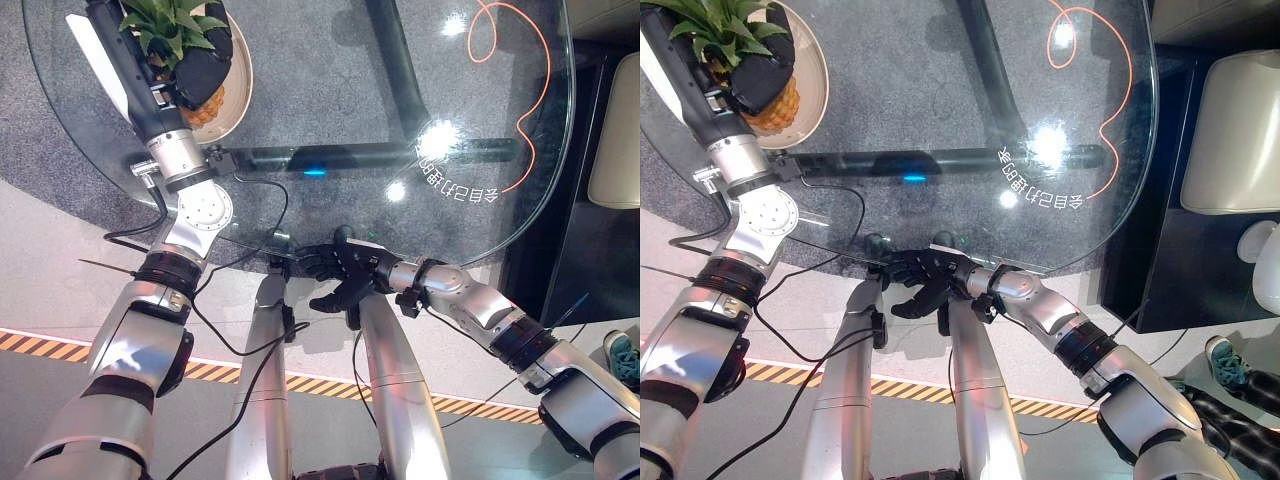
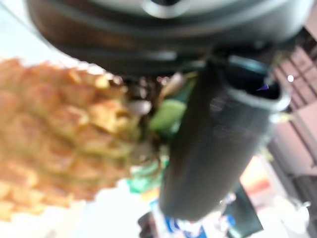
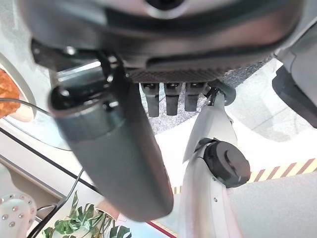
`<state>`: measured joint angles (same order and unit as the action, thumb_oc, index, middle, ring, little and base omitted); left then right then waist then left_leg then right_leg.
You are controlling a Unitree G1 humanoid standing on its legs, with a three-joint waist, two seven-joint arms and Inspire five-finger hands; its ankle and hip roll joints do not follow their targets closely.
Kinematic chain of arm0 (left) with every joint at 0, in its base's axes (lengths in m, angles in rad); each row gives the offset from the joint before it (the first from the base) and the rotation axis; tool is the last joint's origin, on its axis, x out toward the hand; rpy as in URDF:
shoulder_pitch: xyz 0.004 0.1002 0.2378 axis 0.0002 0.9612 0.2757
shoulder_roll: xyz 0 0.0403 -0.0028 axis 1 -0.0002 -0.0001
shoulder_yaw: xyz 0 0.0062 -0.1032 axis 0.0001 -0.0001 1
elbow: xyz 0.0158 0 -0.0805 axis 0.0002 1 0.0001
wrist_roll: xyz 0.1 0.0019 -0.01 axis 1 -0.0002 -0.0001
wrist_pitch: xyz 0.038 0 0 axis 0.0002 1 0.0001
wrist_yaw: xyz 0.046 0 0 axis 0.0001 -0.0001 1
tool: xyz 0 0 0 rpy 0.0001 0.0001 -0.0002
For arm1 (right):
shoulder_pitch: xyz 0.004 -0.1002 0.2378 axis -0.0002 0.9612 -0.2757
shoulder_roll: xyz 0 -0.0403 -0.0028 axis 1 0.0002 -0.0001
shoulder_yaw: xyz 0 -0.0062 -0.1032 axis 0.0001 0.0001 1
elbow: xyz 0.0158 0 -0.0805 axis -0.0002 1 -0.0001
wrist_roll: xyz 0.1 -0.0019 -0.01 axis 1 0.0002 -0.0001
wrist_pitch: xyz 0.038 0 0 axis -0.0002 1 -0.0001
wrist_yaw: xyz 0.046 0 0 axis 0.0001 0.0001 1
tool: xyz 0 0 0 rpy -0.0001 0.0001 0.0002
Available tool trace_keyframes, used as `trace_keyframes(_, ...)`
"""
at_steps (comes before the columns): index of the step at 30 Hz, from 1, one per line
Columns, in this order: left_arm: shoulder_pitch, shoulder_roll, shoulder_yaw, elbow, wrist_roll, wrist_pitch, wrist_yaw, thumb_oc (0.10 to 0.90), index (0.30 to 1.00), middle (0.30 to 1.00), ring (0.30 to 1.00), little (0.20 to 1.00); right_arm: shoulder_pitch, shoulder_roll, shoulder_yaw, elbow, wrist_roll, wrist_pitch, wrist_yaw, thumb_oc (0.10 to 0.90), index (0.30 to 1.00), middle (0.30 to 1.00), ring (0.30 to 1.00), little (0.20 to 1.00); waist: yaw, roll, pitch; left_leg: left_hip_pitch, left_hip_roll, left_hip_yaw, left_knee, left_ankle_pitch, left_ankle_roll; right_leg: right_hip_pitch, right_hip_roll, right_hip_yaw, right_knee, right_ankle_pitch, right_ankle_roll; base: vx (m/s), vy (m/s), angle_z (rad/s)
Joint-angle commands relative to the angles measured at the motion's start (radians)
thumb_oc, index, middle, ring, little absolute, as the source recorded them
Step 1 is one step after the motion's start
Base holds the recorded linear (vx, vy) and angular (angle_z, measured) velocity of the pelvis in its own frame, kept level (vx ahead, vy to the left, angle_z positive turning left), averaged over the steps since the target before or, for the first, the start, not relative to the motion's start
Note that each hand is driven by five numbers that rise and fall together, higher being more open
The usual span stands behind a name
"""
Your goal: Pick up the fruit to the plate
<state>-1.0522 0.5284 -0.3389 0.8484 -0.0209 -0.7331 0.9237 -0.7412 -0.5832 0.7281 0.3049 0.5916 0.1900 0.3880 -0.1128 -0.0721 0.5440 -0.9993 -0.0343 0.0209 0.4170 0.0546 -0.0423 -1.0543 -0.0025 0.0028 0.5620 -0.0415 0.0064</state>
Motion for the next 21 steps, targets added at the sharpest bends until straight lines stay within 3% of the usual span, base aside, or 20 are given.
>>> trace_keyframes(1,-0.025,0.025,0.035,-0.037,0.011,-0.054,-0.003,0.8,0.9,0.9,0.9,0.9,0.048,0.045,-0.003,-0.086,0.04,-0.042,0.007,0.8,0.9,0.9,0.9,0.9,0.016,-0.009,-0.024,0.01,-0.047,-0.015,0.069,-0.06,-0.029,0.041,0.025,-0.005,-0.105,0.058,0.041,0.0,0.0,0.0)
trace_keyframes(13,0.015,0.015,0.05,-0.049,-0.039,-0.055,0.0,0.8,0.9,0.9,0.9,0.9,0.056,0.049,-0.002,-0.08,0.03,-0.054,0.008,0.8,0.9,0.9,0.9,0.9,0.022,0.001,-0.024,0.032,-0.045,-0.018,0.046,-0.048,-0.031,0.062,0.021,-0.014,-0.121,0.055,0.038,0.0,0.0,0.0)
trace_keyframes(21,0.039,0.008,0.049,-0.055,-0.086,-0.036,-0.072,0.8,0.9,0.9,0.9,0.9,0.066,0.054,-0.001,-0.087,0.022,-0.058,0.015,0.8,0.9,0.9,0.9,0.9,0.028,0.003,-0.024,0.07,-0.044,-0.022,0.015,-0.03,-0.034,0.1,0.02,-0.029,-0.144,0.057,0.036,-0.02,-0.039,0.01)
